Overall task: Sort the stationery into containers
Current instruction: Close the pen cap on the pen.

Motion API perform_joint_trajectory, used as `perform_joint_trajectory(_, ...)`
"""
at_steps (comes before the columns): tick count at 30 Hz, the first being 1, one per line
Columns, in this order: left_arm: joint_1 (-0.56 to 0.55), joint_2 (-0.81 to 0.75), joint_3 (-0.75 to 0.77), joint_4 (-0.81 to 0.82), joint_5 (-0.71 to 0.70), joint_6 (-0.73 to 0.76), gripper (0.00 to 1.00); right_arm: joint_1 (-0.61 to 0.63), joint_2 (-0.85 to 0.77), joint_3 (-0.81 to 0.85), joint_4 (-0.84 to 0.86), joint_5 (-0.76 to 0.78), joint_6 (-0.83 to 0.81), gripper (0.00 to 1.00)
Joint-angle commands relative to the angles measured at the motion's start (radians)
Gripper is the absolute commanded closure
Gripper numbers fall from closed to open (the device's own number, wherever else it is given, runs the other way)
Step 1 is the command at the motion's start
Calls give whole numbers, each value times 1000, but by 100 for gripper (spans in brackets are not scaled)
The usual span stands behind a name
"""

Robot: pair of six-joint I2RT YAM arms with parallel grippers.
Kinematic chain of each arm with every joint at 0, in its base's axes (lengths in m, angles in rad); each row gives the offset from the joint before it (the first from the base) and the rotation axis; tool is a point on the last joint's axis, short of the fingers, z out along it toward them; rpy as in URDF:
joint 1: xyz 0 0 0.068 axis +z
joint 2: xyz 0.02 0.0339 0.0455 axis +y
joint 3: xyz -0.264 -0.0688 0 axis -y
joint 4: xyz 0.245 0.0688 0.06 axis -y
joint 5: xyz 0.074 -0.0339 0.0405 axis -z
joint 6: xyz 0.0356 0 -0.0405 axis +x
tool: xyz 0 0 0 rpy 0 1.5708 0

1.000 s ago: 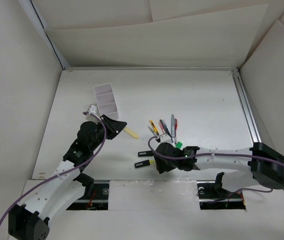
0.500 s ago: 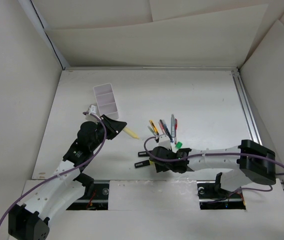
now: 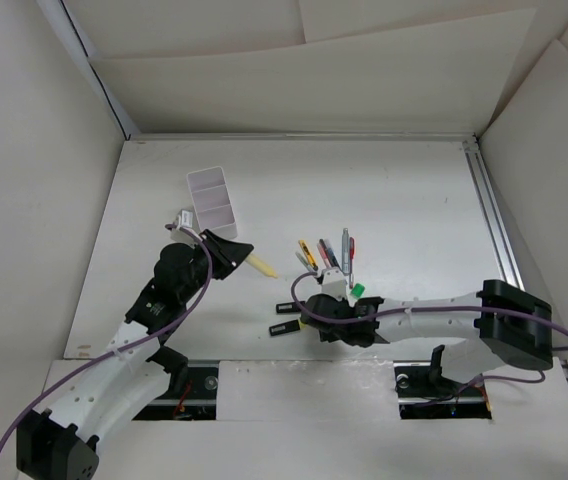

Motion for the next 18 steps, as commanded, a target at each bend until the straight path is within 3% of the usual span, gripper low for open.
perform_joint_trajectory(1, 5, -15, 11, 14, -3, 17, 100, 14, -10, -18, 5, 14, 13, 71)
perform_joint_trajectory(6, 5, -5, 11, 14, 17, 17, 100, 39, -82, -17, -30, 40, -16, 81)
perform_joint_trajectory(11, 5, 27, 55, 5, 90, 8, 100, 76, -301, 52, -82, 63, -148, 81)
perform_joint_trajectory(18, 5, 61, 75, 32, 230, -33, 100, 85, -476, 124, -53, 26, -332, 81)
